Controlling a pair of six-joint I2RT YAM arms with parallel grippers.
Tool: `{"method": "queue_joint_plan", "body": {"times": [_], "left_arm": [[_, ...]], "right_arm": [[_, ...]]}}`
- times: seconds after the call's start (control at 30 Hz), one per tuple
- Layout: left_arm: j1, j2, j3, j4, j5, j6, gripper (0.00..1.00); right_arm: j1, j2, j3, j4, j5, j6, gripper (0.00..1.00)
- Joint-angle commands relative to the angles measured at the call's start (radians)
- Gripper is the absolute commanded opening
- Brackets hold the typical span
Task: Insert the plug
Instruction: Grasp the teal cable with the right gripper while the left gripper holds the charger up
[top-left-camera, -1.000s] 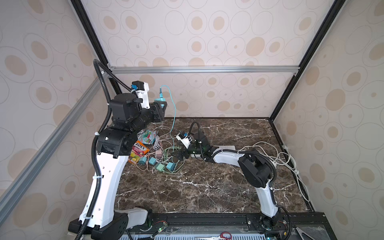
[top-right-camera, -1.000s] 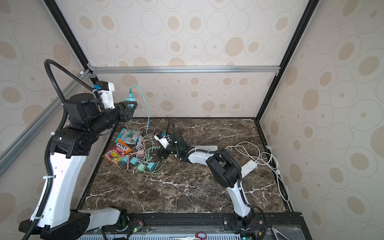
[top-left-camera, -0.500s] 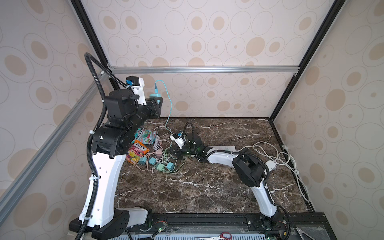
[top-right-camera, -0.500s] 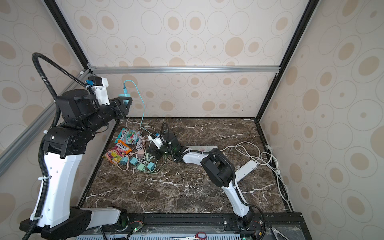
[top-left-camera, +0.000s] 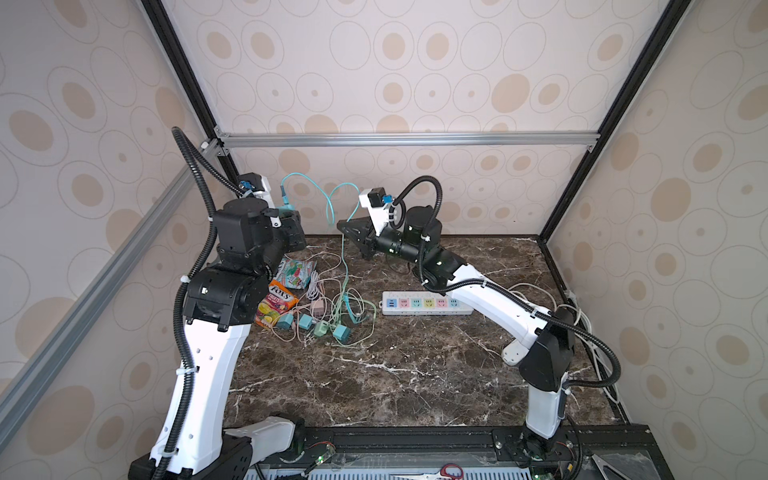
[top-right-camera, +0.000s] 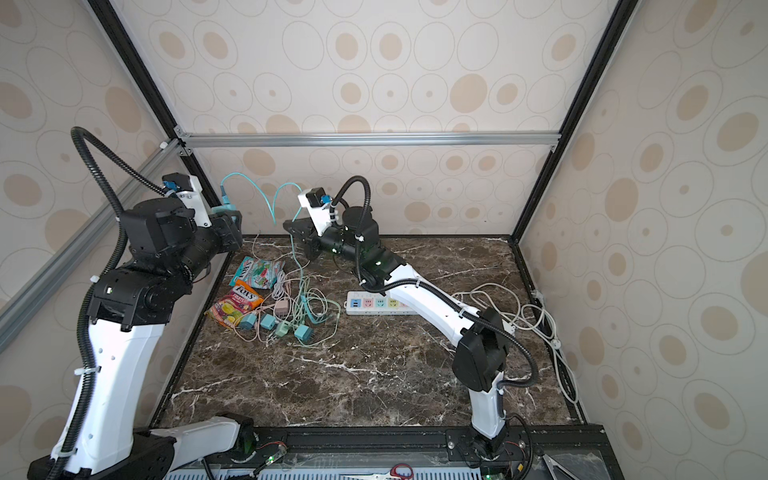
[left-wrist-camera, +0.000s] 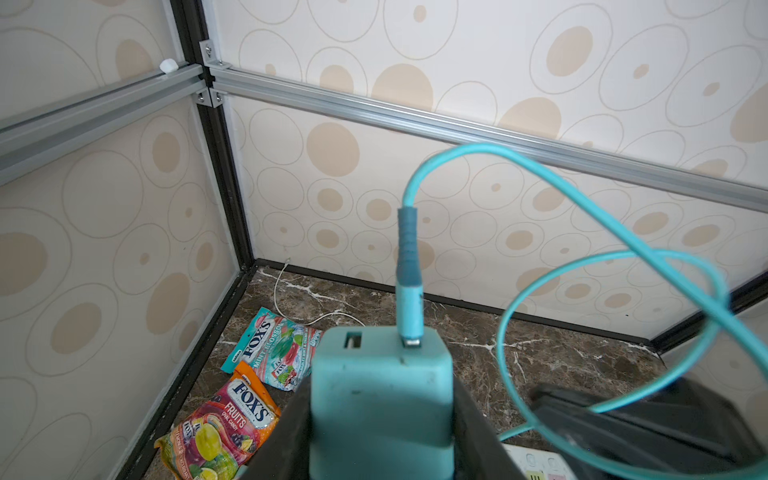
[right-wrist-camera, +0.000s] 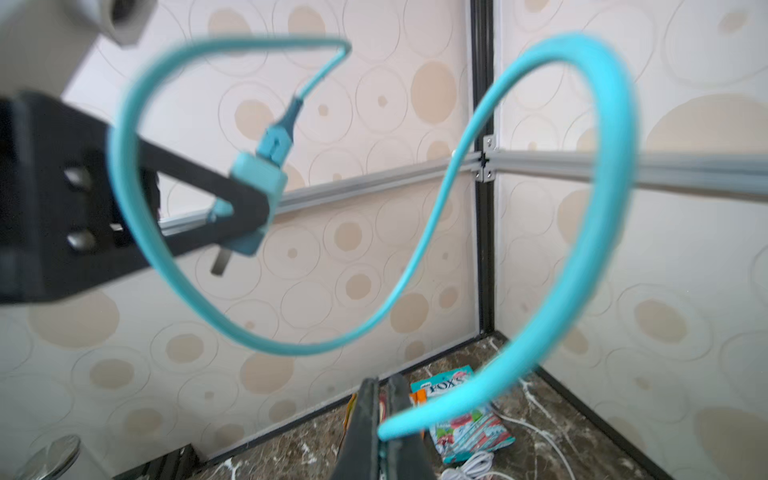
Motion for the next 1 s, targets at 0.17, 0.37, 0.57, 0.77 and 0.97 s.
{"method": "queue_joint_plan", "body": {"times": [0.17, 0.37, 0.57, 0.77, 0.97], "left_arm": [[0.001, -0.010, -0.009, 0.031, 0.005, 0.047, 0.00], [0.000, -0.017, -0.020, 0.030, -0.001, 0.055, 0.00], [0.000, -0.008, -0.033, 0.044, 0.097, 0.068, 0.00], [-0.043, 0.017, -0.081, 0.070, 0.204, 0.065, 0.00], [-0.217, 0.112, -0.054, 0.090, 0.220, 0.085, 0.00]], "right_arm": [[-0.010, -0.043, 0.110, -0.001, 0.161, -0.123, 0.00], [-0.023, -0.055, 0.038, 0.134, 0.269, -0.165, 0.00], [-0.056, -0.049, 0.084, 0.015, 0.292, -0.213, 0.00], [-0.137, -0.106, 0.063, -0.051, 0.276, -0.216, 0.00], [-0.265, -0.125, 0.097, -0.175, 0.184, -0.224, 0.00]]}}
